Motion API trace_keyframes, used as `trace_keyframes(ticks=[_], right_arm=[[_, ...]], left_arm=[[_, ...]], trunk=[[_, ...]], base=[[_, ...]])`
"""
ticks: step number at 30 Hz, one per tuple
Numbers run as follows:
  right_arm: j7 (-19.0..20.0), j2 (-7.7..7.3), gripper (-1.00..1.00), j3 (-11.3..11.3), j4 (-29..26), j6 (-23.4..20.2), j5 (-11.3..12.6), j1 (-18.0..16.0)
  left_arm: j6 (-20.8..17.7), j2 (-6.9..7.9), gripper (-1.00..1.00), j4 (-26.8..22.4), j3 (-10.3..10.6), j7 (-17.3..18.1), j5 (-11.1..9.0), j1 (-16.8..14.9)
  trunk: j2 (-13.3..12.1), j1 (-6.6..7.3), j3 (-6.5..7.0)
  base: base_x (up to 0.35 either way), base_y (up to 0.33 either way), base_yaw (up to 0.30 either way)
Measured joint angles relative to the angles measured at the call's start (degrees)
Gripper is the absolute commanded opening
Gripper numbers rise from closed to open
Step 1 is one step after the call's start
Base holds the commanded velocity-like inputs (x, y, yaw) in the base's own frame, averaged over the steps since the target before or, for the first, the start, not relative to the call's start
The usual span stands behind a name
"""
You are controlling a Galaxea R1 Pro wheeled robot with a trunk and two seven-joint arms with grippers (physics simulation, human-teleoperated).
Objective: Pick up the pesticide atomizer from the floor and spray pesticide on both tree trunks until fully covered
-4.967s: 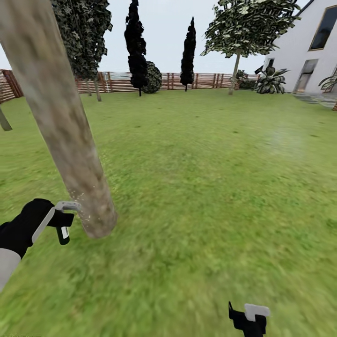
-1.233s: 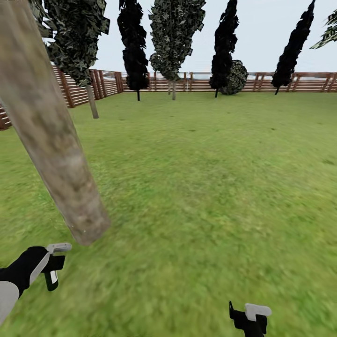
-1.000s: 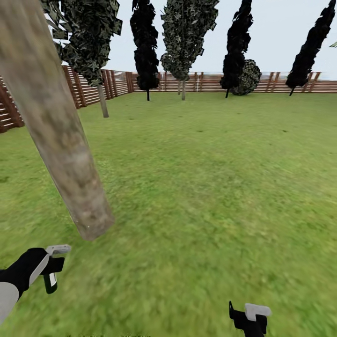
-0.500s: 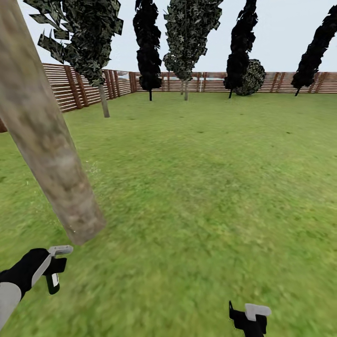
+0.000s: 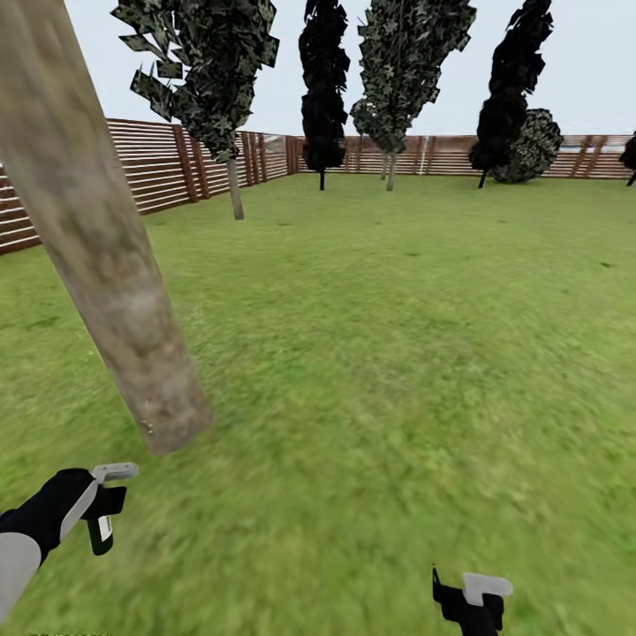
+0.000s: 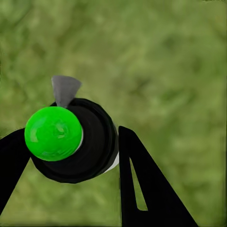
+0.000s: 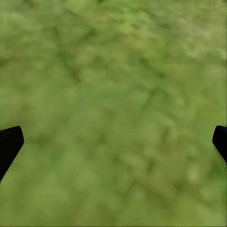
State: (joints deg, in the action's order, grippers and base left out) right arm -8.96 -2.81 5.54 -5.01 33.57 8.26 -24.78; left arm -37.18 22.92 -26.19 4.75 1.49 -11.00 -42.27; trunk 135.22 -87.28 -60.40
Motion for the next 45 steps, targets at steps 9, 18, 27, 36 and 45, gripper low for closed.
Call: trace_keyframes(ticks=[9,18,27,36,45], right_arm=[[0.0,0.0,1.0,-0.01,-0.01,0.0,0.0,0.0],[0.0,-0.06,1.0,-0.03,0.0,0.0,0.0,0.0],[0.0,-0.09,1.0,-0.02,0.0,0.0,0.0,0.0],[0.0,-0.09,1.0,0.0,0.0,0.0,0.0,0.0],[0.0,-0.09,1.0,-0.06,0.0,0.0,0.0,0.0]], left_arm=[[1.45,-0.14,-1.0,-0.82,-0.04,0.0,-0.09,-0.08],[0.74,-2.32,-1.0,-6.3,0.24,0.27,0.75,-3.5],[-4.68,-3.27,-1.0,-6.73,0.52,0.3,0.96,-8.61],[-6.8,-1.0,-1.0,-13.51,0.7,0.31,0.75,-8.59],[-9.05,-0.09,-1.0,-14.03,0.75,0.44,0.73,-9.24]], trunk=[[0.0,0.0,0.0],[0.0,0.0,0.0],[0.0,0.01,0.01],[0.0,0.0,0.0],[0.0,0.0,0.0]], base=[[0.079,-0.082,0.251],[0.0,0.0,0.012],[0.0,0.0,0.0],[0.184,0.0,0.0],[0.014,0.0,0.0]])
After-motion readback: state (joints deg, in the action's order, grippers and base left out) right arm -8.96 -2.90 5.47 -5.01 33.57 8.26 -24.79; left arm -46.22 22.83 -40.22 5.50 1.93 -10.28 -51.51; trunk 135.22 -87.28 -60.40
